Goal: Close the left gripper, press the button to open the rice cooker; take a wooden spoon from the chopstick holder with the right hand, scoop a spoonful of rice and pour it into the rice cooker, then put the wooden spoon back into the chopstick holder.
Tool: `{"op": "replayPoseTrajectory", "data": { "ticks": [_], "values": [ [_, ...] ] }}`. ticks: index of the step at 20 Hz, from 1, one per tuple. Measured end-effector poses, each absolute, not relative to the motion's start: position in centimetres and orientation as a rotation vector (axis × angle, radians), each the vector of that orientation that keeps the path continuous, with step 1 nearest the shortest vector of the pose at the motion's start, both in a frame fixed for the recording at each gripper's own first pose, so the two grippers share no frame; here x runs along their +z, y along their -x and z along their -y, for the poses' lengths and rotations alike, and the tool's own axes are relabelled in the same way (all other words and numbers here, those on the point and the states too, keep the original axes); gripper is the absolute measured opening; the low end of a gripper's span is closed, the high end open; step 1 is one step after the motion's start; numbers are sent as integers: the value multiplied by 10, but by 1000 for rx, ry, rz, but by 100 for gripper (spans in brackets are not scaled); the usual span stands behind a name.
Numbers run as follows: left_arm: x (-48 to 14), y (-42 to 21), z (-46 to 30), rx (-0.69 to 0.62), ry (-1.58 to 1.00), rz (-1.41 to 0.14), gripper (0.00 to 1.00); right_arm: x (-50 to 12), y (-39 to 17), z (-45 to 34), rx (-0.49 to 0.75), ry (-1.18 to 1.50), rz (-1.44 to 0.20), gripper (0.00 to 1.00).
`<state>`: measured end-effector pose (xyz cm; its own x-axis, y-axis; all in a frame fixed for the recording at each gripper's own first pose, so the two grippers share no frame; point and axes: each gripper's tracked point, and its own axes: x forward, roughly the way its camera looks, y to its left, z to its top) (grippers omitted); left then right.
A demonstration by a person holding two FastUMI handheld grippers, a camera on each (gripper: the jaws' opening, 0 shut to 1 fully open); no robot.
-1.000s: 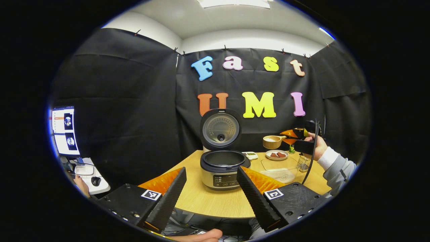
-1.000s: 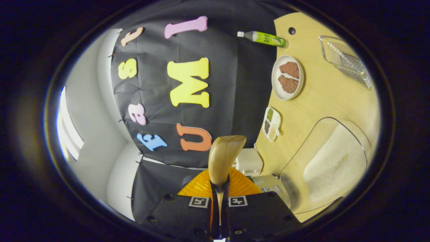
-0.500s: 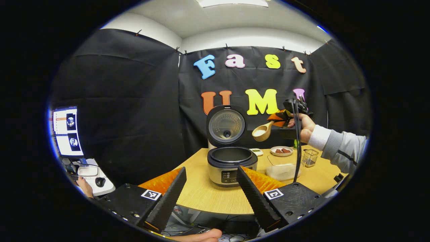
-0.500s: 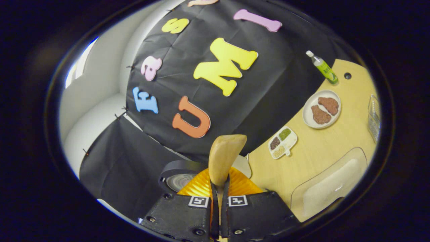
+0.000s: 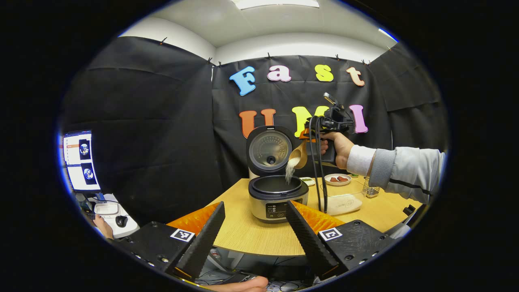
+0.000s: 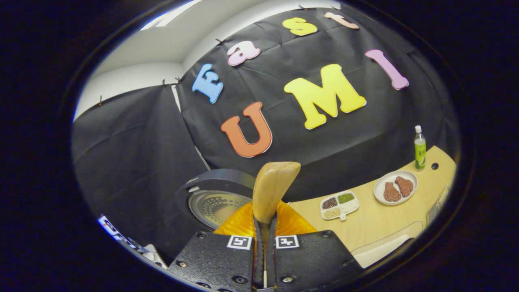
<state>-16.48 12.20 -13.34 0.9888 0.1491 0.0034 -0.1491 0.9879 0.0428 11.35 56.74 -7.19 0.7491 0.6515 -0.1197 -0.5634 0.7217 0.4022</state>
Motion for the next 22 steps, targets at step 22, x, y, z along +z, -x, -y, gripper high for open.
{"op": "replayPoseTrajectory", "data": {
  "ticks": [22],
  "values": [
    [-140, 171, -130, 159, -36, -17, 96, -52, -70, -579, 681, 229, 120, 9]
  ]
}}
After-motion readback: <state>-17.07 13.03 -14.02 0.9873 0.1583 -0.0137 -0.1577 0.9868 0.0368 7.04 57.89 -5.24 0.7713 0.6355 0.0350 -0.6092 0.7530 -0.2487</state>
